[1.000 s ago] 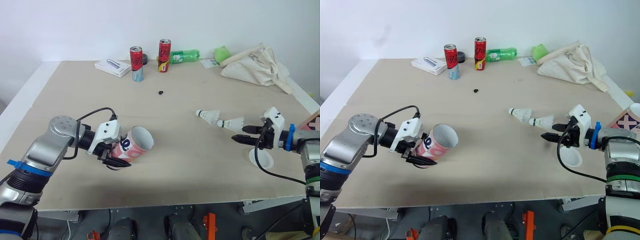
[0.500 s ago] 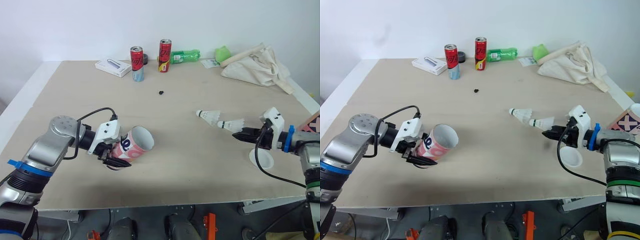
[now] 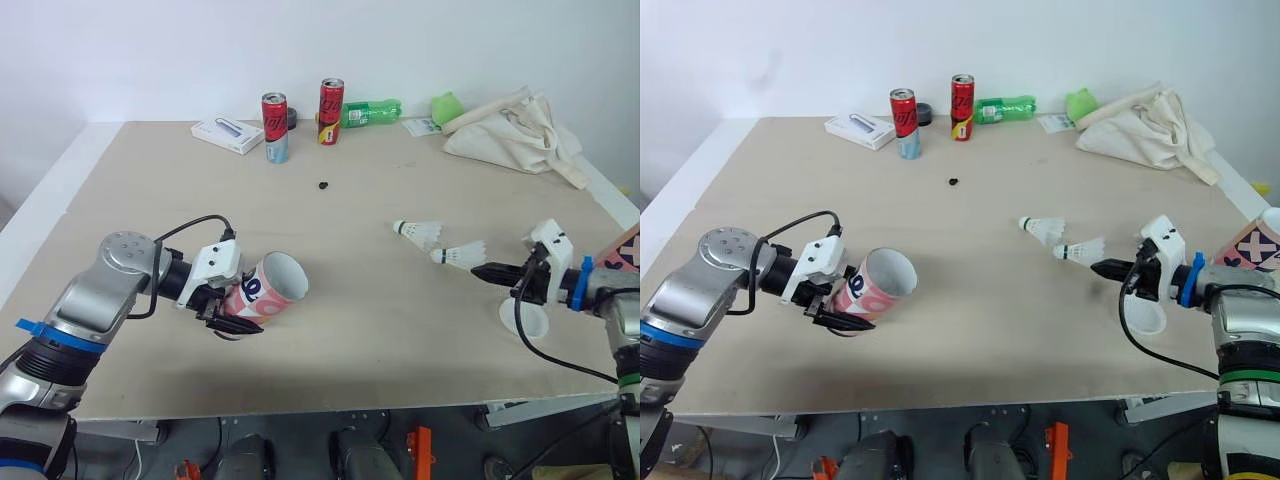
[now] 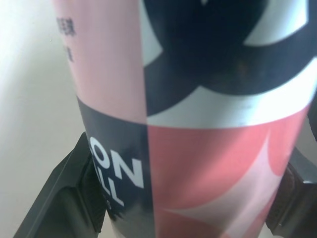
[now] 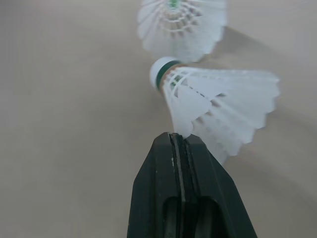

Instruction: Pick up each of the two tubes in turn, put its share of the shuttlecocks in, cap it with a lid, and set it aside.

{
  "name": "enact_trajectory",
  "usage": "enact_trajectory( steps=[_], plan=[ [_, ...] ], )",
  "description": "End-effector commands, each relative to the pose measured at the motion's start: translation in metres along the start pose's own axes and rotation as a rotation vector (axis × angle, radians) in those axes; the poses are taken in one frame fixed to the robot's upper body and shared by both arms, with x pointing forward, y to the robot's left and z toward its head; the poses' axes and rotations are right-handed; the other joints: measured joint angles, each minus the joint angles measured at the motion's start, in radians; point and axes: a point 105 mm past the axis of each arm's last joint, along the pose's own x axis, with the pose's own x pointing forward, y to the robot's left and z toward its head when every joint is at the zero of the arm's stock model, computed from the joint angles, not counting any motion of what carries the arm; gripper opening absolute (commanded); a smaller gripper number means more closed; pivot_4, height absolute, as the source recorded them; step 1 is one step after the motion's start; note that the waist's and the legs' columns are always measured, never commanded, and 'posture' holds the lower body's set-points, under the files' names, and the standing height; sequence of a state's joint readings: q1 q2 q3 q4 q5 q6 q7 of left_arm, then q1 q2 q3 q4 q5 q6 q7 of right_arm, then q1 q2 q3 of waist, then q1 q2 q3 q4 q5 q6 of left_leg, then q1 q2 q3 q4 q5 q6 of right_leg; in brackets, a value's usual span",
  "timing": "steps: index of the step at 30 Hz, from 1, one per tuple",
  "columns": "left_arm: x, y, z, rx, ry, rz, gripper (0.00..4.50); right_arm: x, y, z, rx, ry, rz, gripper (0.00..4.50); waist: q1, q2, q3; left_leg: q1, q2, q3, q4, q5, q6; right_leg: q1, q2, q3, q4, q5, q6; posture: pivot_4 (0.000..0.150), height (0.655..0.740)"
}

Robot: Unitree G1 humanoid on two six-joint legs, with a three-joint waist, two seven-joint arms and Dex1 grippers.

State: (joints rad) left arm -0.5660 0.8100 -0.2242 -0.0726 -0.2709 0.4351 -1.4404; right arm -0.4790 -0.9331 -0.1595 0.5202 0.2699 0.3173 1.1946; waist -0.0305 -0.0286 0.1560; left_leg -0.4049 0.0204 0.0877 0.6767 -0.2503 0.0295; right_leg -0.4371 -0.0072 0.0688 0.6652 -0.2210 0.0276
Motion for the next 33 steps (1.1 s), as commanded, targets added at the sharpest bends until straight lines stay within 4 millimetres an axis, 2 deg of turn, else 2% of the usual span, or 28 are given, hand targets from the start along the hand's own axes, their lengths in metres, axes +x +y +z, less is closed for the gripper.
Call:
enact_trajectory(
  steps=[1, 6, 11, 13, 16, 20, 25, 32, 33],
  plan=[
    [-0.002, 0.000, 0.002, 0.020, 0.007, 0.002, 3.53, -0.036, 0.027, 0.074, -0.204, -0.185, 0.087, 0.02, 0.003, 0.003, 0.000, -0.001, 0.000, 0.000, 0.000, 0.000, 0.000, -0.001, 0.000, 0.000, 0.000, 0.000, 0.000, 0.150, 0.7400],
    [-0.001, 0.002, 0.001, 0.022, 0.013, -0.009, 3.53, -0.027, 0.097, 0.122, -0.373, -0.334, 0.293, 0.02, -0.003, 0.002, -0.001, 0.001, 0.003, -0.001, 0.000, 0.000, 0.000, 0.000, 0.004, 0.000, 0.000, -0.003, 0.004, 0.150, 0.7400],
    [0.000, 0.007, 0.002, 0.035, 0.018, -0.015, 3.53, -0.009, 0.153, 0.140, -0.565, -0.328, 0.487, 0.02, -0.001, 0.001, 0.000, 0.001, 0.003, -0.001, 0.000, 0.003, -0.002, 0.000, 0.004, -0.001, 0.000, 0.000, 0.004, 0.150, 0.7400],
    [0.000, 0.009, 0.004, 0.037, 0.014, -0.014, 3.53, -0.002, 0.168, 0.144, -0.640, -0.324, 0.527, 0.02, -0.001, 0.001, 0.000, 0.001, 0.003, -0.001, 0.000, 0.003, -0.002, 0.000, 0.003, -0.001, 0.000, 0.001, 0.004, 0.150, 0.7400],
    [0.001, 0.009, 0.004, 0.039, 0.012, -0.015, 3.53, 0.012, 0.179, 0.149, -0.752, -0.309, 0.529, 0.02, -0.001, 0.001, 0.000, 0.000, 0.003, 0.000, 0.000, 0.003, -0.002, -0.001, 0.003, -0.001, 0.000, 0.000, 0.004, 0.150, 0.7400],
    [0.002, 0.008, 0.003, 0.035, 0.007, -0.010, 3.53, 0.016, 0.190, 0.152, -0.820, -0.321, 0.591, 0.02, 0.004, 0.001, 0.000, -0.002, 0.002, 0.000, 0.000, 0.003, -0.002, -0.003, 0.002, -0.001, 0.000, 0.000, 0.004, 0.150, 0.7400],
    [0.001, 0.008, 0.003, 0.031, 0.004, -0.006, 3.53, 0.032, 0.201, 0.156, -0.932, -0.311, 0.609, 0.02, 0.007, 0.001, 0.000, -0.002, 0.002, 0.000, 0.000, 0.003, -0.002, -0.003, 0.002, -0.001, 0.000, 0.000, 0.004, 0.150, 0.7400],
    [0.002, 0.011, 0.005, 0.038, 0.000, -0.005, 3.53, 0.049, 0.219, 0.164, -0.954, -0.329, 0.683, 0.02, 0.008, 0.001, 0.000, -0.002, 0.003, 0.000, 0.001, 0.003, -0.002, -0.003, 0.003, -0.001, 0.001, 0.000, 0.003, 0.150, 0.7400],
    [0.002, 0.011, 0.006, 0.038, 0.000, -0.004, 3.53, 0.051, 0.219, 0.163, -0.954, -0.313, 0.692, 0.64, 0.008, 0.001, 0.000, -0.002, 0.002, 0.000, 0.001, 0.003, -0.002, -0.003, 0.002, -0.001, 0.001, 0.002, 0.001, 0.150, 0.7400]
  ],
)
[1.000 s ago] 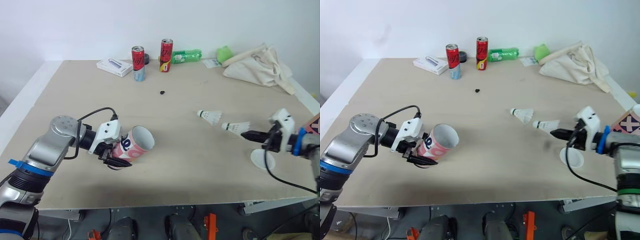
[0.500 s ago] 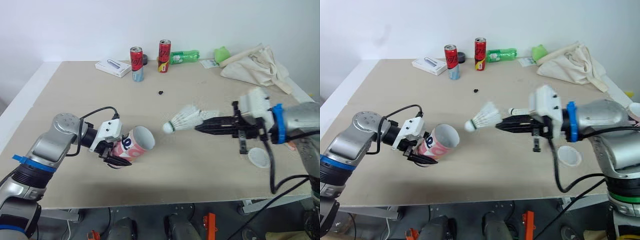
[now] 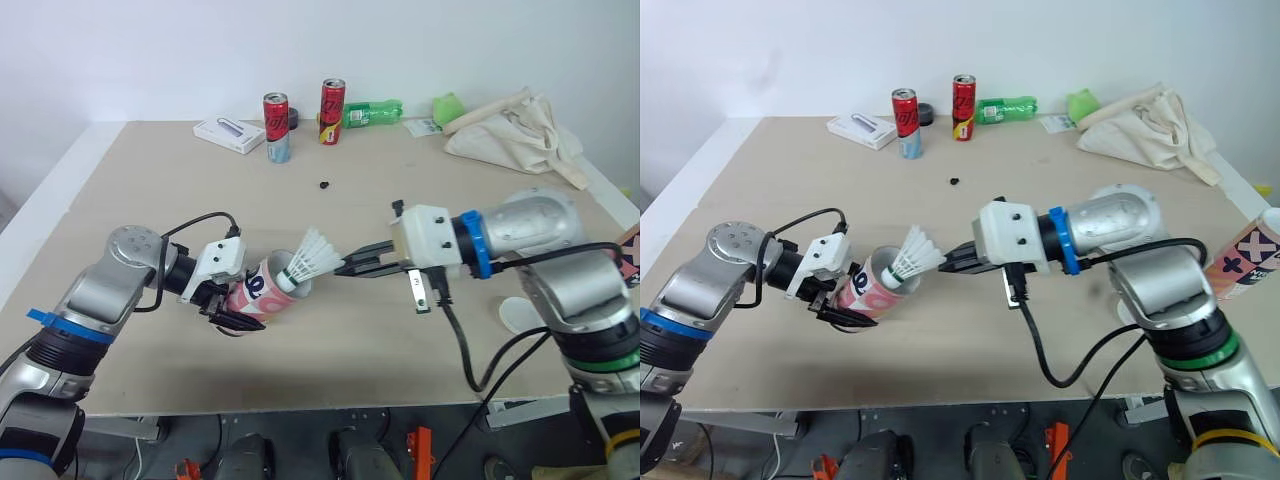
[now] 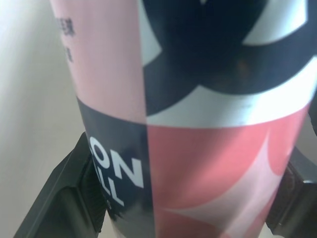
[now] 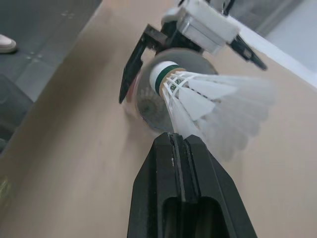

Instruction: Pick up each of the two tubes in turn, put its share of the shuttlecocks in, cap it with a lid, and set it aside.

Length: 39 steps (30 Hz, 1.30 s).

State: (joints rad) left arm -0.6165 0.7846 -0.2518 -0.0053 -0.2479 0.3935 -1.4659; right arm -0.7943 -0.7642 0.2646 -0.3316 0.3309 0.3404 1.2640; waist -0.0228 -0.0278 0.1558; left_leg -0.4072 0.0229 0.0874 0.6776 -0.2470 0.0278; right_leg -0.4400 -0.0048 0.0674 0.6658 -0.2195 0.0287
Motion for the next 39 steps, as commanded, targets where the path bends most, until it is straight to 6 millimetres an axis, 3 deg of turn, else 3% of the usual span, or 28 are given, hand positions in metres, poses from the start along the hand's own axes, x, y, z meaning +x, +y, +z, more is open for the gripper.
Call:
enact_trajectory(
  steps=[1, 6, 12, 17, 20, 23, 26, 31, 39],
  plan=[
    [-0.001, 0.004, 0.004, 0.015, -0.005, 0.015, 3.53, 0.004, -0.005, 0.005, -0.029, 0.015, 0.019, 0.76, 0.001, 0.000, 0.000, 0.000, 0.000, 0.000, 0.000, 0.000, 0.000, 0.000, 0.000, 0.000, 0.000, 0.000, 0.000, 0.150, 0.7400],
    [0.000, 0.004, 0.005, 0.017, -0.009, 0.014, 3.53, -0.003, 0.003, 0.006, -0.003, 0.001, 0.057, 2.74, 0.002, 0.000, 0.000, -0.001, -0.001, 0.000, 0.000, 0.000, 0.000, 0.000, -0.001, -0.001, 0.000, 0.000, 0.000, 0.150, 0.7400],
    [0.000, 0.003, 0.005, 0.016, -0.011, 0.018, 3.53, -0.052, 0.002, -0.009, 0.168, 0.019, -0.070, 2.74, 0.004, -0.001, 0.000, -0.002, -0.002, -0.002, 0.000, 0.000, 0.001, 0.001, -0.004, -0.002, -0.001, 0.001, -0.002, 0.150, 0.7400],
    [0.000, 0.001, 0.002, 0.005, -0.013, 0.023, 3.53, -0.113, -0.011, -0.075, 0.401, 0.157, -0.487, 2.74, 0.004, -0.003, -0.001, -0.001, -0.002, -0.005, 0.000, 0.000, 0.000, 0.002, -0.003, -0.005, -0.001, -0.001, -0.001, 0.150, 0.7400],
    [-0.001, -0.001, 0.001, 0.002, -0.010, 0.020, 3.53, -0.130, 0.003, -0.119, 0.515, 0.240, -0.618, 2.74, 0.003, -0.003, -0.001, 0.000, -0.002, -0.003, 0.000, 0.000, 0.000, 0.002, -0.003, -0.003, 0.000, -0.001, -0.001, 0.150, 0.7400],
    [0.001, 0.000, 0.001, 0.005, -0.009, 0.019, 3.53, -0.135, 0.010, -0.158, 0.577, 0.323, -0.703, 2.74, 0.000, -0.003, -0.001, 0.000, -0.002, -0.003, 0.000, 0.000, 0.000, 0.002, -0.002, -0.003, 0.000, -0.001, -0.001, 0.150, 0.7400],
    [0.001, 0.000, 0.002, 0.010, -0.010, 0.018, 3.53, -0.128, 0.016, -0.181, 0.647, 0.332, -0.711, 2.74, -0.002, -0.003, 0.000, 0.001, -0.001, -0.001, 0.000, 0.000, 0.000, 0.002, -0.001, -0.001, 0.000, -0.001, 0.002, 0.150, 0.7400],
    [0.000, -0.001, 0.002, 0.010, -0.009, 0.016, 3.53, -0.116, 0.011, -0.197, 0.691, 0.314, -0.707, 2.74, -0.003, -0.002, 0.000, 0.001, -0.001, 0.000, 0.000, 0.000, 0.001, 0.002, -0.001, 0.001, 0.000, 0.000, 0.003, 0.150, 0.7400],
    [-0.001, -0.002, 0.001, 0.002, -0.007, 0.026, 3.53, -0.103, -0.016, -0.210, 0.707, 0.289, -0.736, 2.74, -0.006, -0.002, 0.000, 0.001, -0.002, 0.000, 0.000, 0.000, 0.001, 0.002, -0.001, 0.001, -0.001, 0.002, -0.002, 0.150, 0.7400]
  ],
)
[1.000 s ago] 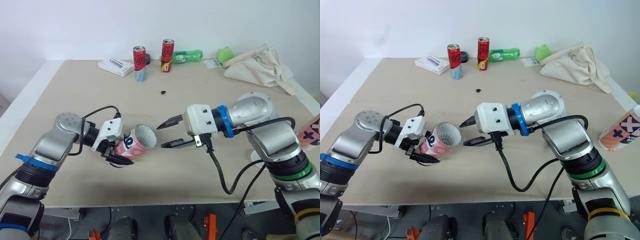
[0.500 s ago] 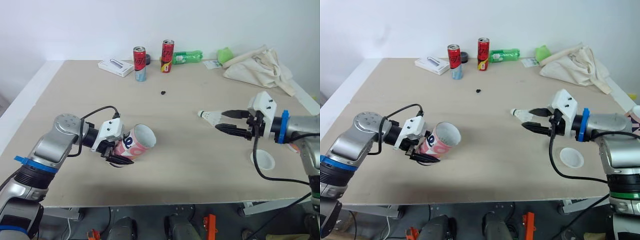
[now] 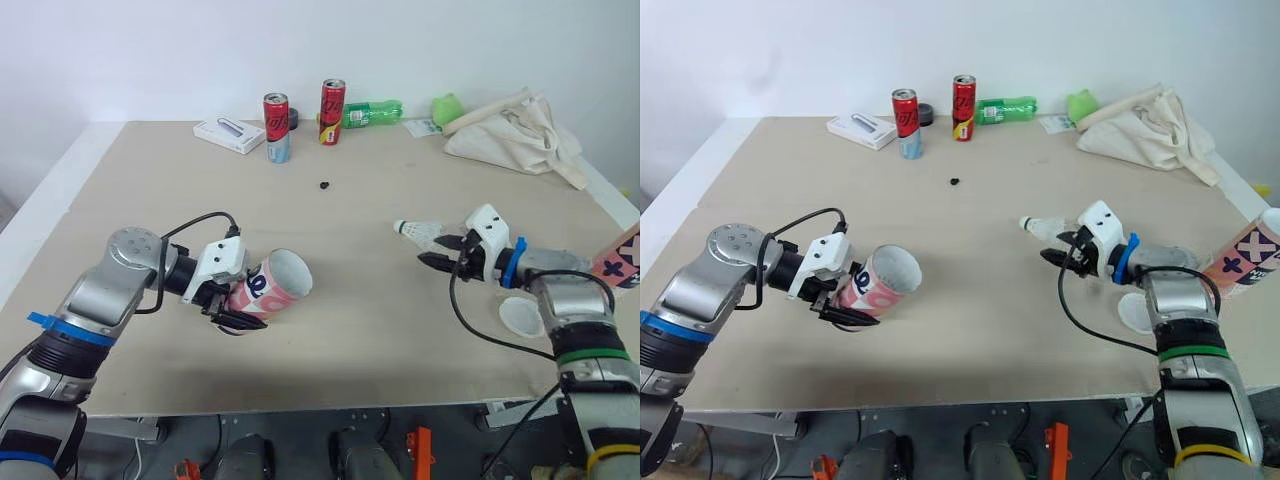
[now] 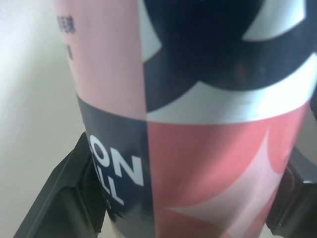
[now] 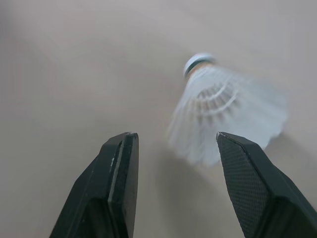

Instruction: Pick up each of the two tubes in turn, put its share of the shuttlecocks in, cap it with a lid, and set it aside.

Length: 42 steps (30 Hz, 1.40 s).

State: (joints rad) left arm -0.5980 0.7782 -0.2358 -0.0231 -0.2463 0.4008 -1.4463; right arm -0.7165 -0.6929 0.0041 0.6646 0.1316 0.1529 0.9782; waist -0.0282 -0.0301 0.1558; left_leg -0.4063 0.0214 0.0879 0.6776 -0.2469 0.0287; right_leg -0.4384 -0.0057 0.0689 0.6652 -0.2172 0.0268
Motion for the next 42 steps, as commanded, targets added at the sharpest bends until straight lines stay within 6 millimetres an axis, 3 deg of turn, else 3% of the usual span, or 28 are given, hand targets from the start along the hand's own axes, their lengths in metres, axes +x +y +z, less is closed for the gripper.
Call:
enact_trajectory(
  steps=[1, 4, 5, 7, 10, 11, 17, 20, 23, 25, 27, 30, 33, 42],
  plan=[
    [-0.002, -0.002, 0.001, 0.005, 0.002, 0.005, 3.53, 0.008, -0.007, 0.013, -0.028, -0.027, -0.010, 2.74, -0.001, 0.000, 0.000, 0.000, 0.000, 0.000, 0.000, 0.000, 0.000, 0.000, 0.000, 0.000, 0.000, 0.000, 0.000, 0.150, 0.7400],
    [-0.002, -0.002, 0.001, 0.003, 0.003, 0.009, 3.53, 0.017, -0.008, 0.015, -0.024, -0.024, -0.012, 2.74, -0.003, 0.000, 0.000, 0.000, 0.000, 0.000, -0.001, 0.000, 0.000, 0.000, 0.000, 0.000, 0.000, 0.000, -0.001, 0.150, 0.7400],
    [-0.002, -0.002, 0.001, 0.002, 0.003, 0.012, 3.53, 0.020, -0.008, 0.015, -0.014, -0.023, -0.010, 2.53, -0.004, 0.000, 0.000, 0.000, 0.000, 0.000, -0.001, 0.000, 0.000, 0.000, 0.000, 0.000, 0.000, 0.000, -0.001, 0.150, 0.7400],
    [-0.003, -0.003, 0.002, 0.000, 0.002, 0.015, 3.53, 0.024, -0.007, 0.016, -0.006, -0.027, -0.004, 1.95, -0.005, 0.000, 0.000, 0.000, 0.000, 0.000, -0.001, 0.000, 0.000, 0.000, 0.000, 0.000, 0.000, 0.000, -0.001, 0.150, 0.7400],
    [-0.004, -0.003, 0.002, -0.003, 0.004, 0.020, 3.53, 0.026, -0.006, 0.017, 0.010, -0.046, 0.003, 0.36, -0.005, 0.000, 0.000, 0.000, 0.000, 0.000, -0.001, 0.000, 0.000, 0.000, 0.000, 0.000, 0.000, 0.000, -0.001, 0.150, 0.7400],
    [-0.004, -0.004, 0.001, -0.004, 0.004, 0.021, 3.53, 0.026, -0.006, 0.017, 0.012, -0.052, 0.006, 0.08, -0.005, 0.000, 0.000, 0.000, 0.000, 0.000, -0.001, 0.000, 0.000, 0.000, 0.000, 0.000, 0.000, 0.000, -0.001, 0.150, 0.7400],
    [-0.004, -0.004, 0.001, -0.009, 0.005, 0.022, 3.53, 0.014, -0.012, 0.027, -0.010, -0.104, -0.004, 0.08, -0.009, 0.000, 0.000, 0.000, 0.000, 0.000, -0.001, 0.000, 0.000, 0.000, 0.000, 0.000, 0.000, 0.000, -0.001, 0.150, 0.7400],
    [-0.004, -0.004, 0.001, -0.011, 0.003, 0.018, 3.53, -0.007, -0.003, 0.065, -0.102, -0.241, 0.068, 0.08, -0.008, 0.000, 0.000, -0.001, 0.000, 0.000, -0.001, 0.000, 0.000, 0.000, 0.000, 0.000, 0.000, 0.000, -0.001, 0.150, 0.7400],
    [-0.004, -0.004, 0.001, -0.009, 0.004, 0.014, 3.53, -0.034, 0.046, 0.103, -0.263, -0.313, 0.288, 0.08, -0.007, 0.002, 0.001, -0.001, 0.000, -0.001, -0.002, -0.001, 0.000, -0.001, -0.001, 0.000, 0.000, -0.001, 0.000, 0.150, 0.7400],
    [-0.004, -0.003, 0.001, -0.007, 0.004, 0.012, 3.53, -0.051, 0.092, 0.114, -0.400, -0.294, 0.476, 0.08, -0.004, 0.002, 0.001, -0.002, 0.000, -0.002, -0.003, -0.001, 0.000, -0.002, -0.001, -0.001, 0.000, -0.002, 0.001, 0.150, 0.7400],
    [-0.003, -0.001, 0.002, -0.005, 0.003, 0.009, 3.53, -0.059, 0.122, 0.122, -0.499, -0.279, 0.576, 0.08, -0.004, 0.002, 0.000, -0.001, 0.000, -0.003, -0.003, -0.001, 0.000, -0.001, 0.000, -0.003, 0.000, -0.003, 0.000, 0.150, 0.7400],
    [-0.001, 0.000, 0.003, 0.002, -0.004, 0.007, 3.53, -0.053, 0.142, 0.138, -0.580, -0.290, 0.592, 0.08, -0.004, 0.002, 0.000, 0.000, 0.001, -0.003, -0.002, 0.000, -0.001, -0.001, 0.001, -0.003, 0.001, -0.004, 0.003, 0.150, 0.7400],
    [0.002, 0.000, 0.005, 0.005, -0.013, 0.005, 3.53, -0.041, 0.150, 0.147, -0.633, -0.296, 0.579, 0.08, -0.004, 0.001, 0.001, 0.000, 0.001, -0.002, -0.001, 0.003, -0.001, -0.001, 0.000, -0.003, 0.000, -0.002, 0.003, 0.150, 0.7400],
    [0.003, 0.002, 0.004, 0.009, -0.015, 0.009, 3.53, -0.025, 0.186, 0.149, -0.767, -0.287, 0.741, 0.08, 0.005, 0.000, 0.000, -0.002, 0.000, 0.000, 0.000, 0.003, 0.001, -0.002, -0.001, -0.002, 0.000, -0.001, 0.003, 0.150, 0.7400]
  ],
)
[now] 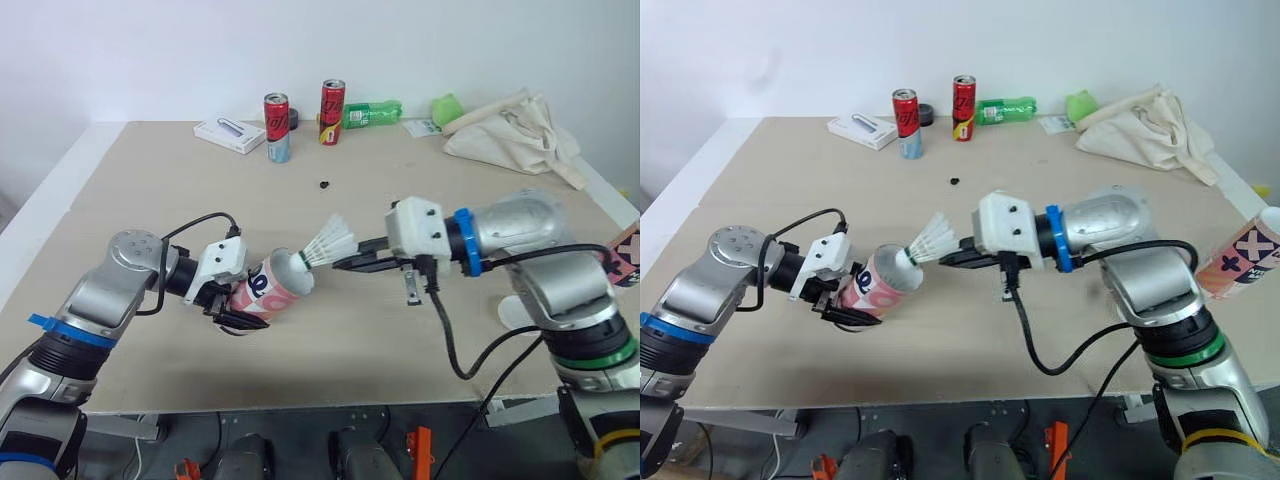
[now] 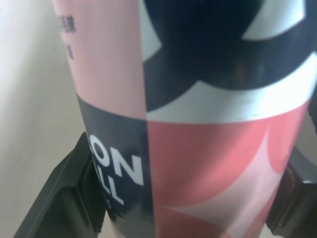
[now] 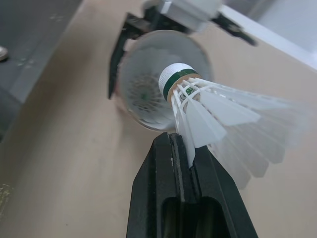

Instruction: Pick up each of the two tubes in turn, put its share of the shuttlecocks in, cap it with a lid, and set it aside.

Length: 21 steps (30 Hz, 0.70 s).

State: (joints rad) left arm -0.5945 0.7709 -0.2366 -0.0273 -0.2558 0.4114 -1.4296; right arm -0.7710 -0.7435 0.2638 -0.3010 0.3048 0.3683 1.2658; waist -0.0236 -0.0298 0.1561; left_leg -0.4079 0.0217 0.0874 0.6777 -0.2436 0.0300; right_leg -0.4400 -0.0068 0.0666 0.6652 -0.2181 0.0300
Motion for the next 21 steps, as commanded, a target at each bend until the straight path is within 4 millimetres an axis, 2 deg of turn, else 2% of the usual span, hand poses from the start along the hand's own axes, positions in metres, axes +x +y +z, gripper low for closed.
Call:
enact_trajectory(
  steps=[1, 3, 6, 8, 9, 12, 17, 21],
  plan=[
    [0.001, 0.002, 0.004, 0.019, -0.003, 0.001, 3.53, 0.010, 0.001, 0.012, -0.093, -0.002, 0.050, 0.08, 0.001, 0.000, 0.000, 0.000, 0.000, 0.000, 0.000, 0.000, 0.000, 0.000, 0.000, 0.000, 0.000, 0.000, 0.000, 0.150, 0.7400],
    [0.002, 0.002, 0.004, 0.019, -0.005, 0.000, 3.53, 0.020, -0.001, 0.009, -0.110, 0.011, 0.067, 0.08, 0.001, 0.000, 0.000, 0.000, 0.000, -0.001, 0.000, 0.000, 0.000, 0.000, 0.000, -0.001, 0.000, 0.000, -0.001, 0.150, 0.7400],
    [0.002, 0.002, 0.004, 0.020, -0.006, -0.001, 3.53, 0.031, -0.008, 0.011, -0.124, 0.016, 0.084, 0.99, 0.001, 0.000, 0.000, 0.000, 0.000, -0.001, 0.000, 0.000, 0.000, 0.000, 0.000, -0.001, 0.000, -0.001, -0.001, 0.150, 0.7400],
    [0.002, 0.002, 0.004, 0.021, -0.006, 0.000, 3.53, 0.032, -0.010, 0.013, -0.132, 0.007, 0.091, 1.81, 0.002, 0.000, 0.000, 0.000, 0.000, -0.001, 0.000, 0.000, 0.000, 0.000, 0.000, -0.001, 0.000, 0.000, -0.001, 0.150, 0.7400],
    [0.002, 0.002, 0.004, 0.022, -0.005, 0.001, 3.53, 0.032, -0.012, 0.014, -0.135, 0.008, 0.089, 2.38, 0.002, 0.000, 0.000, 0.000, 0.000, -0.001, 0.000, 0.000, 0.000, 0.000, 0.000, -0.002, 0.000, 0.000, -0.001, 0.150, 0.7400],
    [0.001, 0.002, 0.004, 0.021, -0.004, 0.003, 3.53, 0.020, -0.005, 0.017, -0.098, -0.014, 0.141, 3.78, 0.002, 0.000, 0.000, 0.000, 0.000, 0.000, 0.000, 0.000, 0.000, 0.000, -0.001, -0.001, 0.000, 0.000, -0.002, 0.150, 0.7400],
    [0.001, 0.002, 0.003, 0.021, -0.003, 0.006, 3.53, -0.019, 0.002, 0.009, 0.011, -0.039, 0.146, 3.78, 0.003, -0.001, 0.000, -0.001, 0.000, -0.002, 0.000, -0.001, 0.000, 0.000, -0.001, -0.003, 0.000, 0.002, -0.006, 0.150, 0.7400],
    [0.000, 0.002, 0.003, 0.020, -0.001, 0.005, 3.53, -0.037, 0.004, 0.011, 0.070, -0.063, 0.117, 3.78, 0.002, -0.001, 0.000, -0.001, 0.000, -0.003, 0.000, -0.001, 0.000, 0.000, 0.000, -0.003, 0.000, 0.001, -0.006, 0.150, 0.7400]
  ],
)
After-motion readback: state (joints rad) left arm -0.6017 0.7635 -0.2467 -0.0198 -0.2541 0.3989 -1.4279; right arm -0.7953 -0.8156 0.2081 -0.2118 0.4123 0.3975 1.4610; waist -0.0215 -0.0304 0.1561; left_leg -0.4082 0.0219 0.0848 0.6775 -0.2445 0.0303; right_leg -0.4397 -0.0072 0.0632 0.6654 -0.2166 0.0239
